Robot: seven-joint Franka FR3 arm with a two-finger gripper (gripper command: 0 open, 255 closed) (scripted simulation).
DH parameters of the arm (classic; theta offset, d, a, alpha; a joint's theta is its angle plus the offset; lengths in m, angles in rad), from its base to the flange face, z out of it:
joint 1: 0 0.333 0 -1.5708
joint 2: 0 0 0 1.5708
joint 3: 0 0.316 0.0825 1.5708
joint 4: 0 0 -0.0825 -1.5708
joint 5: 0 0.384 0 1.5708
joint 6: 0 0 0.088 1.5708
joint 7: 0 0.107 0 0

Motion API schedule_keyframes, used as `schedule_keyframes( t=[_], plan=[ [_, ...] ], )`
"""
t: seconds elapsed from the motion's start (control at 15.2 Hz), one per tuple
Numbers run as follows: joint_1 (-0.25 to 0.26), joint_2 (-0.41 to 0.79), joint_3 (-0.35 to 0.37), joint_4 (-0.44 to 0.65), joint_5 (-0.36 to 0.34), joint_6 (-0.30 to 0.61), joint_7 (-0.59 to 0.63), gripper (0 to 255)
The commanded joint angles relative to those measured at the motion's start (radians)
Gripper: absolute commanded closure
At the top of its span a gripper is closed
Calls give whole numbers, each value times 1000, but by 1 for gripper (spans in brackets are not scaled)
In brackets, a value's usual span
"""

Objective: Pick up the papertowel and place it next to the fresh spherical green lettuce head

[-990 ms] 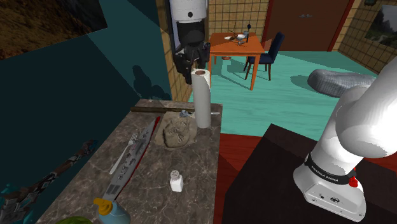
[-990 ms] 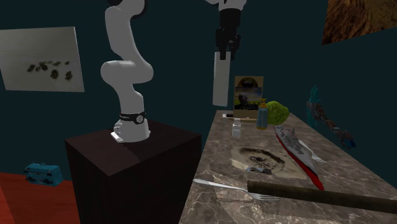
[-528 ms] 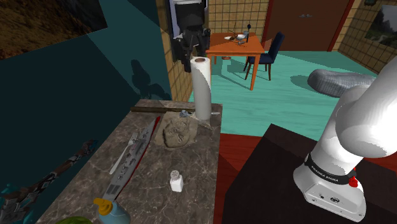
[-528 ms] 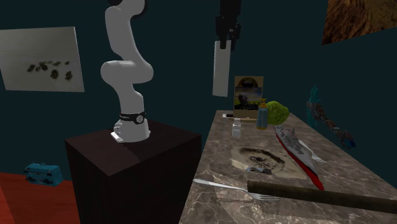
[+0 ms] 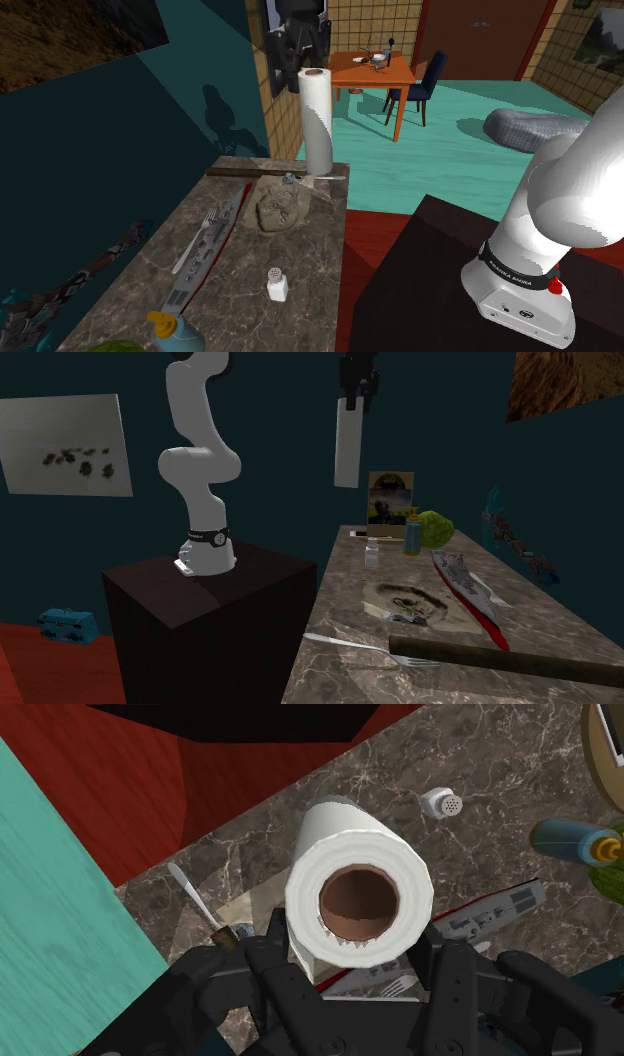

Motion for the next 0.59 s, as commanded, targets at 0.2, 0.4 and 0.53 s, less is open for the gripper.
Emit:
schedule_keyframes(
  t=[0.2, 0.4, 0.53],
  plan=[
    [37, 8, 62, 25, 14, -14, 99, 255],
    [65, 22, 110, 44, 22, -15, 176, 255],
    [84, 38, 143, 62, 24, -16, 229, 255]
  ],
)
